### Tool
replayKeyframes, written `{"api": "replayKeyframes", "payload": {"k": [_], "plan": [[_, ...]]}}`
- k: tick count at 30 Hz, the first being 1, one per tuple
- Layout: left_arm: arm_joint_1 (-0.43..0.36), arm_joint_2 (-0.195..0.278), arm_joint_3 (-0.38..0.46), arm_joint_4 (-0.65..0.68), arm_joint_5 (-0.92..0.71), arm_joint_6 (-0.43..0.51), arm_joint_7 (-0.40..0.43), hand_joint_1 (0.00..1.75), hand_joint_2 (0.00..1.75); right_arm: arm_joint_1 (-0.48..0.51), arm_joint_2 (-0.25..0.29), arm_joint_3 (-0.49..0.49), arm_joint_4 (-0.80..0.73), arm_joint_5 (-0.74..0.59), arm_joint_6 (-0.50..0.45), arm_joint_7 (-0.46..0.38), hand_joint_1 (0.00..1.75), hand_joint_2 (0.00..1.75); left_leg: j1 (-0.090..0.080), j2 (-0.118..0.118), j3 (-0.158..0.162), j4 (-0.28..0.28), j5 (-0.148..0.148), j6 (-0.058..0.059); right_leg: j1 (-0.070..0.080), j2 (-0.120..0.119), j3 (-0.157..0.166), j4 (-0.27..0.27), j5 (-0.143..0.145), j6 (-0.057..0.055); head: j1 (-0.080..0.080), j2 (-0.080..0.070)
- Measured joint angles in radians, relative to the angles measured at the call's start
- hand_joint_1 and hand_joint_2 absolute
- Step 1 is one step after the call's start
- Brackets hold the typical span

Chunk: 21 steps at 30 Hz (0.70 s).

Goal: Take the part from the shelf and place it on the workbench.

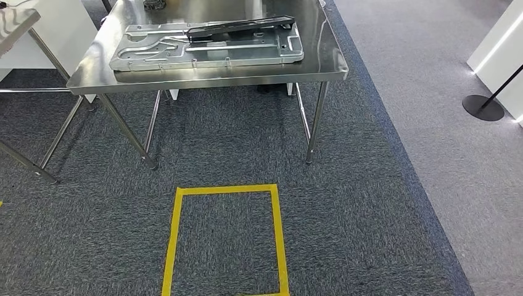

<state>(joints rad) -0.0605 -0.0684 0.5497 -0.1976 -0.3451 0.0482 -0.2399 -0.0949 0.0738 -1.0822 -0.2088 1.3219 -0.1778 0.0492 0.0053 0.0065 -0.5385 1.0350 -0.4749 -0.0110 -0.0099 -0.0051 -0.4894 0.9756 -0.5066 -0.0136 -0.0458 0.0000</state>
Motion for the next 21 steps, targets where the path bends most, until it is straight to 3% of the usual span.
{"api": "replayKeyframes", "payload": {"k": [1,4,6,8,10,11,12,14,16,18,19,20,21], "plan": [[-0.001,0.001,0.0,0.0,-0.002,0.0,0.001,0.0,0.0,0.0,0.001,0.0,0.0,-0.001,0.003,-0.005,0.0,0.0,-0.003,-0.001,0.02,-0.037,0.004,0.006,0.0,0.0,-0.002,0.0,0.002,0.005,0.0,0.0],[-0.001,0.001,0.0,0.0,-0.006,0.0,0.004,0.0,0.0,-0.001,0.002,0.0,0.0,-0.007,0.025,-0.018,0.0,0.0,-0.004,-0.001,0.022,-0.06,0.004,0.02,0.001,0.001,-0.005,0.0,0.005,0.023,0.0,0.0],[-0.003,0.001,-0.001,0.0,-0.01,0.001,0.005,0.0,0.0,-0.001,0.002,-0.001,0.0,-0.012,0.038,-0.019,0.0,0.87,0.0,0.001,0.022,-0.072,0.013,0.033,0.001,0.002,-0.024,0.038,-0.023,0.033,0.0,0.0],[-0.005,0.001,-0.002,0.0,-0.013,0.002,0.008,0.0,0.0,0.0,0.002,-0.003,0.001,-0.018,0.049,-0.012,0.0,1.75,-0.001,0.002,0.018,-0.076,0.018,0.041,-0.001,0.004,-0.084,0.158,-0.087,0.038,0.0,0.0],[-0.006,0.001,-0.002,0.0,-0.016,0.003,0.012,0.0,0.0,0.002,0.003,-0.005,0.001,-0.022,0.056,-0.003,0.0,1.75,-0.004,0.003,0.011,-0.072,0.019,0.043,-0.003,0.004,-0.146,0.278,-0.128,0.04,0.0,0.0],[-0.007,0.001,-0.003,0.0,-0.017,0.003,0.015,0.0,0.0,0.003,0.003,-0.005,0.001,-0.023,0.056,-0.001,0.0,1.75,-0.005,0.003,0.009,-0.069,0.019,0.043,-0.003,0.004,-0.155,0.293,-0.121,0.04,0.0,0.0],[-0.007,0.0,-0.003,0.0,-0.018,0.004,0.017,0.0,0.0,0.004,0.003,-0.005,0.002,-0.025,0.056,0.001,0.0,1.75,-0.004,0.003,0.007,-0.065,0.018,0.043,-0.005,0.004,-0.144,0.266,-0.095,0.043,0.0,0.0],[-0.009,0.001,-0.003,0.0,-0.019,0.004,0.021,0.0,0.0,0.004,0.004,-0.006,0.002,-0.027,0.054,0.004,0.0,1.75,-0.004,0.002,0.001,-0.046,0.01,0.039,-0.012,0.005,-0.084,0.139,-0.031,0.057,0.0,0.0],[-0.013,0.004,-0.003,0.0,-0.02,0.005,0.023,0.0,0.0,0.003,0.007,-0.006,0.004,-0.025,0.051,0.015,0.0,1.75,-0.009,-0.001,-0.011,-0.022,-0.002,0.035,-0.019,0.011,-0.046,0.052,-0.001,0.054,0.0,0.0],[-0.016,0.005,-0.003,0.0,-0.02,0.005,0.026,0.0,0.0,0.002,0.009,-0.006,0.004,-0.02,0.047,0.035,0.0,1.75,-0.013,-0.004,-0.018,-0.012,-0.007,0.032,-0.017,0.015,-0.046,0.044,-0.001,0.037,0.0,0.0],[-0.016,0.005,-0.003,0.0,-0.018,0.006,0.027,0.0,0.44,0.002,0.009,-0.006,0.004,-0.019,0.045,0.041,0.0,1.75,-0.013,-0.004,-0.019,-0.013,-0.004,0.029,-0.015,0.014,-0.047,0.045,-0.002,0.037,0.0,0.0],[-0.016,0.005,-0.003,0.0,-0.017,0.005,0.029,0.0,0.87,0.003,0.009,-0.006,0.004,-0.019,0.044,0.044,0.0,1.31,-0.012,-0.004,-0.019,-0.015,-0.003,0.027,-0.013,0.014,-0.048,0.045,-0.001,0.035,0.0,0.0],[-0.016,0.005,-0.003,0.0,-0.016,0.005,0.03,0.0,1.16,0.003,0.009,-0.006,0.004,-0.02,0.044,0.044,0.0,1.16,-0.012,-0.004,-0.019,-0.015,-0.002,0.025,-0.012,0.014,-0.048,0.046,-0.001,0.034,0.0,0.0]]}}
